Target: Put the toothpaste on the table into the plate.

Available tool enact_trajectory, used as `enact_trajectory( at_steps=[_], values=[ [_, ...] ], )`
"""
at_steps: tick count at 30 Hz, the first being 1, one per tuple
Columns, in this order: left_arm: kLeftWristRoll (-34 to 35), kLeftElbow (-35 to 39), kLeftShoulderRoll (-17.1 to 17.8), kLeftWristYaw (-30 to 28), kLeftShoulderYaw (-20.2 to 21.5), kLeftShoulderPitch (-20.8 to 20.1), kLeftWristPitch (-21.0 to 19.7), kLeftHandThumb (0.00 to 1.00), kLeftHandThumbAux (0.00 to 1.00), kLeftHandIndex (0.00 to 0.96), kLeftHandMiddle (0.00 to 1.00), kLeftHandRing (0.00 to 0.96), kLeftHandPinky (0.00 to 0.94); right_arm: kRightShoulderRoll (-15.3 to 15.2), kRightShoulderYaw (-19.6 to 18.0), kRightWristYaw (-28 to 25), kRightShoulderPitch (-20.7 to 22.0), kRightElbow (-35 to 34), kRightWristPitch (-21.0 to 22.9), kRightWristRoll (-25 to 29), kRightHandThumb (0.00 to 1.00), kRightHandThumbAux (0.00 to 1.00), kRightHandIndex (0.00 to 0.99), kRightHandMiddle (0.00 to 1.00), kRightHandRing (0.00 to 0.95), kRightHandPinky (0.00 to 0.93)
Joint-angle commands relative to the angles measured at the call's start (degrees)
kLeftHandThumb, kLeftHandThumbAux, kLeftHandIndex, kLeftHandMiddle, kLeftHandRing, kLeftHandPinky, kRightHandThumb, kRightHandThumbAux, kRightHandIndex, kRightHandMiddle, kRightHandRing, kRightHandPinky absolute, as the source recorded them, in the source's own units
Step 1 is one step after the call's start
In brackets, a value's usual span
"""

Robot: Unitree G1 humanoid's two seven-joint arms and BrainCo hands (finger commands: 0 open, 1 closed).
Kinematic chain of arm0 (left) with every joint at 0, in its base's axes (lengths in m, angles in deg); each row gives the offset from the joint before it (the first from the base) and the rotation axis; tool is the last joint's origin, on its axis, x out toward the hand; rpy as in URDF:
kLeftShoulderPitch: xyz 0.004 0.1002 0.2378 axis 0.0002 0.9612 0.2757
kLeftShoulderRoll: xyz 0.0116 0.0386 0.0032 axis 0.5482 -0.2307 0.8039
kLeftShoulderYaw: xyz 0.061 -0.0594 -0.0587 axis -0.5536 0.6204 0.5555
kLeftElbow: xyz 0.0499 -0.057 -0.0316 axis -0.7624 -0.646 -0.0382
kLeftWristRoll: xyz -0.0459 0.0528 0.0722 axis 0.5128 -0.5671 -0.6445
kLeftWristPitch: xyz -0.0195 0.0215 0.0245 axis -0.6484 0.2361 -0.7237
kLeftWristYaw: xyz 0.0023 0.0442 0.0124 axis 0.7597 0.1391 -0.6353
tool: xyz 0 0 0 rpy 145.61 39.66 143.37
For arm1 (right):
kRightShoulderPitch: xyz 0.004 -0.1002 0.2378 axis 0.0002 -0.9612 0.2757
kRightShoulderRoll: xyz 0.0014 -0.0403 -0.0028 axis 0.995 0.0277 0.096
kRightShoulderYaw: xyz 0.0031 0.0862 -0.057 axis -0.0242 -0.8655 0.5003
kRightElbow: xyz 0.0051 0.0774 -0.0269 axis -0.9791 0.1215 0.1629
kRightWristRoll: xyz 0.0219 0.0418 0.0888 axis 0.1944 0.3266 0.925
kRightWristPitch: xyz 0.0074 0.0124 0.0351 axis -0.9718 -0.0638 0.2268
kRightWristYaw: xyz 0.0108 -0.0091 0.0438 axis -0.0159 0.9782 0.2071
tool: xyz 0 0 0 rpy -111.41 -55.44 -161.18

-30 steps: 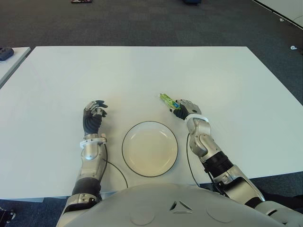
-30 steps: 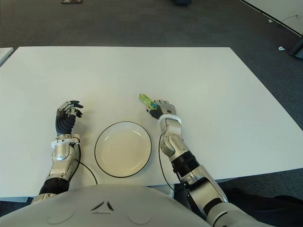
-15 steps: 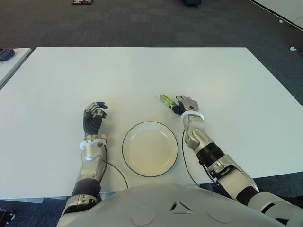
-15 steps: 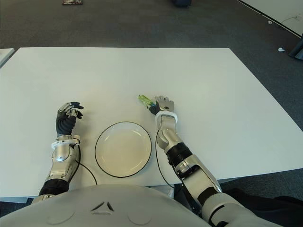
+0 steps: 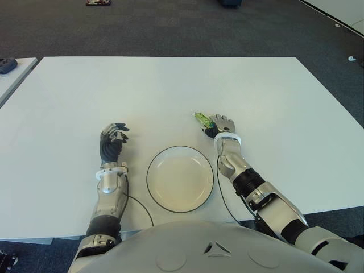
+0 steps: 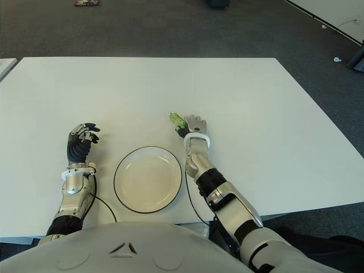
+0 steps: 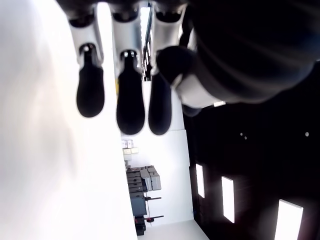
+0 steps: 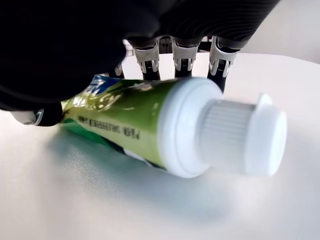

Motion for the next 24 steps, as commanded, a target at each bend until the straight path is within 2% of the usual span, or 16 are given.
enact_trajectory(
  at_steps=[1, 12, 24],
  values=[
    [0.2, -0.7, -0.3, -0.2, 0.2, 1.1, -0.7, 0.835, 0.679, 0.407, 0.493, 0.629, 0.615, 0.8, 1.4, -2.3, -0.9, 4.6, 0.1, 1.6, 0.532, 0.152, 0.000, 0.000, 0.000, 0.000],
    [0.6, -0.6, -0.4, -0.1, 0.2, 1.3, -0.2, 0.834, 0.679, 0.406, 0.494, 0.620, 0.601, 1.0, 3.0, -1.3, -0.6, 6.1, 0.3, 1.5, 0.543, 0.156, 0.000, 0.000, 0.000, 0.000],
    [0.6, -0.6, -0.3, -0.2, 0.2, 1.1, -0.5, 0.836, 0.678, 0.412, 0.490, 0.617, 0.603, -0.6, 8.3, -1.3, -0.2, 9.0, -3.0, -1.3, 0.546, 0.160, 0.000, 0.000, 0.000, 0.000]
  ],
)
